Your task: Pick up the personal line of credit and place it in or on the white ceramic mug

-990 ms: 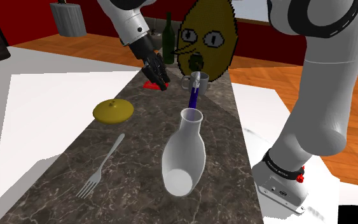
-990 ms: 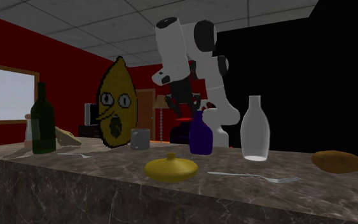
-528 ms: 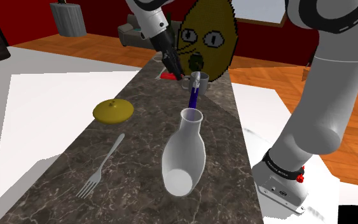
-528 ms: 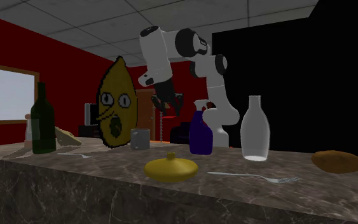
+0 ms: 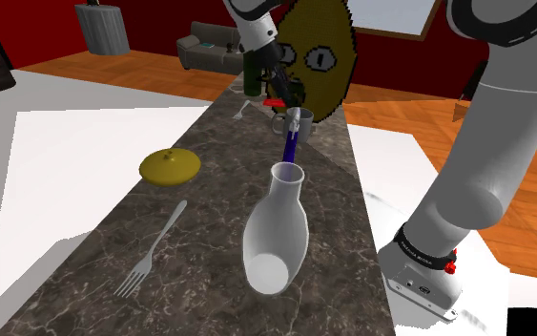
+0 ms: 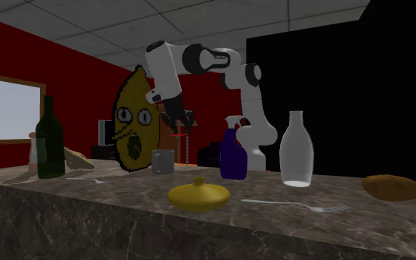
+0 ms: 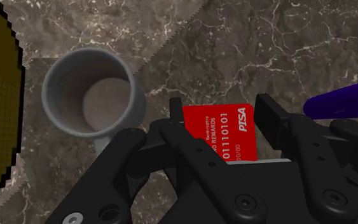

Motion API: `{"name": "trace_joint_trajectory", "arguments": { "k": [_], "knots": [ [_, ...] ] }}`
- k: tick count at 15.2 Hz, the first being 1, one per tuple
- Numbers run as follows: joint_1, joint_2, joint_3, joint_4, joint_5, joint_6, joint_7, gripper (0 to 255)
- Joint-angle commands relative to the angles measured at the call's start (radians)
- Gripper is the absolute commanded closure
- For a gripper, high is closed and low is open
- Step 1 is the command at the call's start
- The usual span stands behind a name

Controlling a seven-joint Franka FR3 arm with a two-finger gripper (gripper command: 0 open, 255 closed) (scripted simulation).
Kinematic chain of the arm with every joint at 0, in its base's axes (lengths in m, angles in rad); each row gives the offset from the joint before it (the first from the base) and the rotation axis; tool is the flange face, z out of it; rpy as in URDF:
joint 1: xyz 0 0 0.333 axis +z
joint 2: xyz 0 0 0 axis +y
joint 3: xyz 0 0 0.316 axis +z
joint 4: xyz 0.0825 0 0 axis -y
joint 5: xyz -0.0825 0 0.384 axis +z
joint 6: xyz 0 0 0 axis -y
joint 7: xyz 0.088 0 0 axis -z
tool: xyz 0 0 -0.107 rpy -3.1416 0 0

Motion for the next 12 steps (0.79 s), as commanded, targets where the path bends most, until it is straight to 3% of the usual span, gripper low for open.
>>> {"name": "trace_joint_trajectory", "arguments": {
  "k": [1,8,12],
  "knots": [
    [-0.025,0.000,-0.020,0.002,-0.021,0.008,-0.048,255],
    [-0.118,0.022,-0.093,0.031,-0.095,0.048,-0.213,255],
    [-0.121,0.025,-0.093,-0.017,-0.093,0.097,-0.199,255]
  ]
}}
